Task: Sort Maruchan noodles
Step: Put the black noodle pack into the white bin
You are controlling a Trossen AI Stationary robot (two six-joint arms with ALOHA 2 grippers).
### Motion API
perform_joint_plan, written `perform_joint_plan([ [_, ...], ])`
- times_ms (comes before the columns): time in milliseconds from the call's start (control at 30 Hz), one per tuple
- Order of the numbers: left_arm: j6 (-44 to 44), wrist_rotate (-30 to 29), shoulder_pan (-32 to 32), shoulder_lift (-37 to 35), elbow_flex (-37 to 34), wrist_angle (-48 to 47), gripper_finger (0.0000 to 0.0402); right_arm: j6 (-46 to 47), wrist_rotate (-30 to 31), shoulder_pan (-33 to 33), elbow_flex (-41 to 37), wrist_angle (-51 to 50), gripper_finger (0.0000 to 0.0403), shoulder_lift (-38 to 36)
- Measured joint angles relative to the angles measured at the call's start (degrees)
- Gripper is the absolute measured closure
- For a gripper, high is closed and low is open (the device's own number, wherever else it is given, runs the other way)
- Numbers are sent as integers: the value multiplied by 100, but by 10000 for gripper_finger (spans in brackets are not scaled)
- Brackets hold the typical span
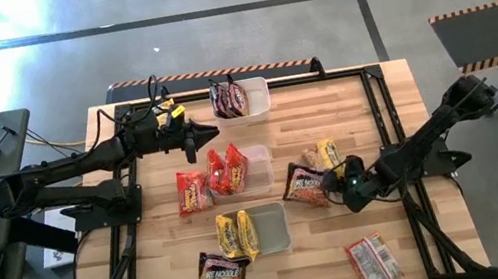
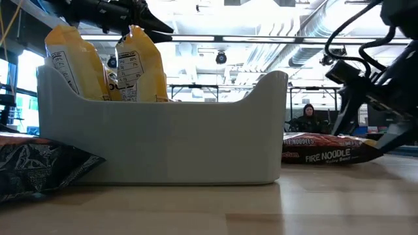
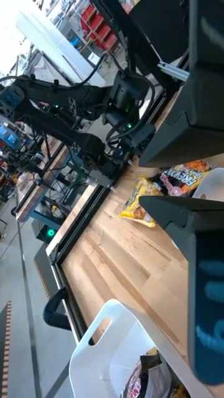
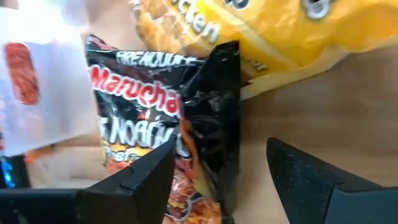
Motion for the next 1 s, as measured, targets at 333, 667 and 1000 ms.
perform_joint_plan([
  [333,-48,0,0,0,0,-2,325,-80,470,-185,0,526,173,127],
  [667,-127,0,-2,0,0,-2,325,-447,253,-732,0,336,176,235],
  [1000,-203,-4,0,0,-2,39,326,-1175,-26,-948,0,1407,226,815],
])
